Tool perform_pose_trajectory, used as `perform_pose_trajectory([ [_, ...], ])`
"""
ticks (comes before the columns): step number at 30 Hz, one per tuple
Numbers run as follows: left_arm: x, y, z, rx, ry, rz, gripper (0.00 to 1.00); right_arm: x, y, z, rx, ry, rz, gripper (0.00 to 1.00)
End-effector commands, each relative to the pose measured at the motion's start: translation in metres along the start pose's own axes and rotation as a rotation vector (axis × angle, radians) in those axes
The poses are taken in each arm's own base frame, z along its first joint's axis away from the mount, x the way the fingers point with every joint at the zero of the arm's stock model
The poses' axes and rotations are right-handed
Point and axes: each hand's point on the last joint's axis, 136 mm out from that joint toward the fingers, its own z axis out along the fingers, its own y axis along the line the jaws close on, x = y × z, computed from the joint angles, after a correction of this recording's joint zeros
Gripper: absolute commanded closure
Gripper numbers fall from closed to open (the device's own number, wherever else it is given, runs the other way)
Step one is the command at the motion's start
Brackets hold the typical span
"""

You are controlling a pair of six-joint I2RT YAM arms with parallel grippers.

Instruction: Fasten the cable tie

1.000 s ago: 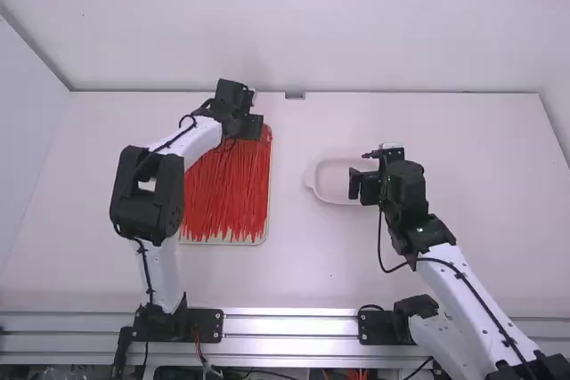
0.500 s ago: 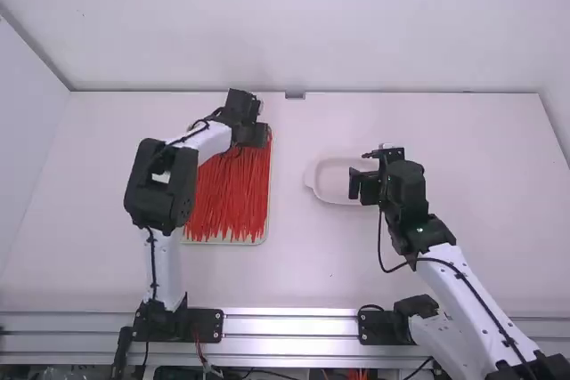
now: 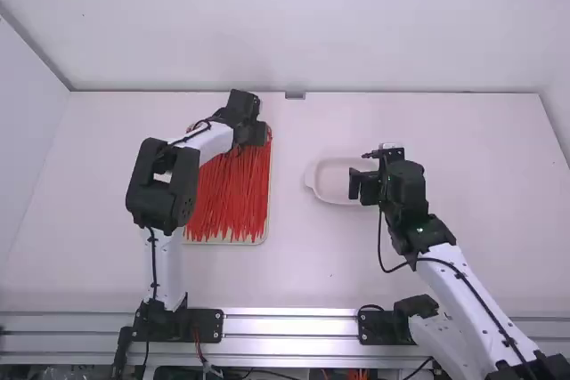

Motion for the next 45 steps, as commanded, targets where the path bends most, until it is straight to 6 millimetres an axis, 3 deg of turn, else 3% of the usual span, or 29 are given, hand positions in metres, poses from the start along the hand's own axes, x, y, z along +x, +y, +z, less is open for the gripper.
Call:
perform_pose_trajectory([
  [1, -0.001, -0.004, 0.005, -0.008, -0.003, 0.007, 0.75, -0.01, 0.0, 0.002, 0.004, -0.011, 0.001, 0.01],
  [11, 0.004, -0.007, 0.012, -0.004, 0.006, 0.013, 0.76, -0.004, 0.001, 0.017, 0.003, 0.012, -0.001, 0.01],
  [22, 0.005, -0.008, 0.014, -0.004, 0.004, 0.015, 0.76, -0.017, 0.009, 0.007, -0.022, -0.04, -0.009, 0.01],
  [45, 0.006, -0.006, 0.022, -0.007, -0.005, 0.014, 0.78, -0.016, 0.012, 0.003, -0.031, -0.04, -0.015, 0.01],
])
